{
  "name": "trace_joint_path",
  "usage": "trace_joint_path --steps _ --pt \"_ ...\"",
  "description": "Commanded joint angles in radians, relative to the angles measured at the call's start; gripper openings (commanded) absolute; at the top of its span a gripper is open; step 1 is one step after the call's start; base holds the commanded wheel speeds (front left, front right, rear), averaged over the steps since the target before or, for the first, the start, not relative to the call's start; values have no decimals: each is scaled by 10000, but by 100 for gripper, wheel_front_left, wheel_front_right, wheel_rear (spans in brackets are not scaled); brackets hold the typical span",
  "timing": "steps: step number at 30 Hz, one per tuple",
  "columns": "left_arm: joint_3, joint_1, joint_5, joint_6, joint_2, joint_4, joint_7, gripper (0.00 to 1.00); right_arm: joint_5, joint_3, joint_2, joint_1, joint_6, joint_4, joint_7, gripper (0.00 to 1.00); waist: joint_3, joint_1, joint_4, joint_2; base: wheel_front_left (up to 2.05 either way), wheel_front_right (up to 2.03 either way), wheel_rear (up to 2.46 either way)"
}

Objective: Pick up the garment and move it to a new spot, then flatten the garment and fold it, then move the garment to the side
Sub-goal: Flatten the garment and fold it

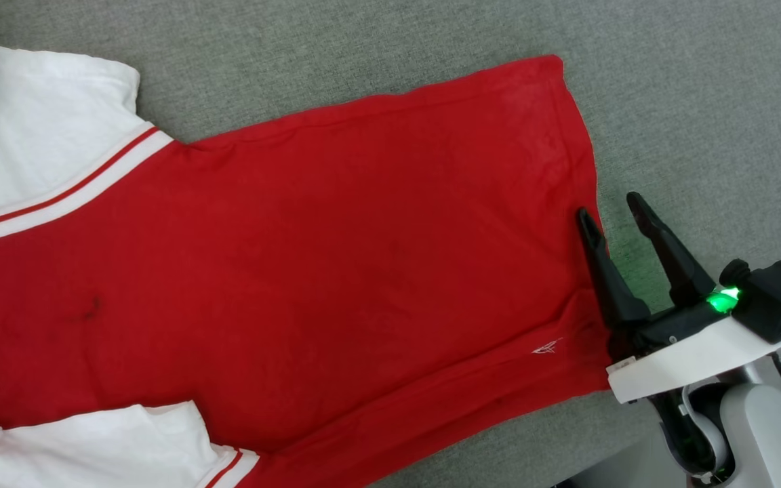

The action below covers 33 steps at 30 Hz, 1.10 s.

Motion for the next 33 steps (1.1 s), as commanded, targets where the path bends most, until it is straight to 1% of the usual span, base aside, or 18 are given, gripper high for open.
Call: trace_joint_path --steps 1,2,4,9,13,17,20,22,24,25,30,33 --pt "-195 578 -159 17 -62 224 295 50 26 -43 -118 -204 -4 57 -55 100 16 -1 -22 -1 0 0 0" --pt "-218 664 -212 4 -57 212 369 0 28 -68 -146 -225 -4 71 -71 100 9 -1 -18 -1 0 0 0" --pt "-190 737 -293 -33 -81 169 260 0 3 -122 -214 -256 -4 98 -66 100 -35 -1 14 -1 0 0 0" --pt "-4 693 -271 -156 -377 78 -692 0 -112 -295 -405 -275 -4 -6 72 100 -331 -1 239 -1 0 0 0" --pt "101 503 -171 -496 -530 -9 -1568 0 -191 -488 -706 -309 -4 -185 358 100 -701 -1 562 -1 0 0 0" --pt "-15 424 -71 -877 -719 -310 -2414 0 -227 -721 -1216 -337 -4 -455 1102 100 -1099 -1 1007 -1 0 0 0" --pt "-197 571 40 -1039 -802 -611 -3029 0 -43 -854 -1692 -471 -4 -634 2091 100 -1351 -1 1380 -1 0 0 0" --pt "-378 603 253 -1124 -796 -987 -3495 0 83 -970 -2070 -601 -4 -692 3021 100 -1503 -1 1619 -1 0 0 0" --pt "-542 774 256 -1148 -949 -1401 -3806 0 256 -1112 -2433 -798 -4 -686 4022 100 -1650 -1 1878 -1 0 0 0" --pt "-607 821 279 -1159 -961 -1623 -3909 0 278 -1105 -2658 -905 -4 -709 4498 100 -1698 -1 2017 -1 0 0 0" --pt "-922 1202 351 -1185 -1041 -3014 -4326 0 730 -1164 -3395 -1703 -5 -733 6998 100 -1728 -1 2655 -1 0 0 0" --pt "-1085 1461 356 -1179 -927 -3797 -4488 0 778 -1098 -3745 -2273 -4 -598 8314 100 -1606 -1 2978 -1 0 0 0"
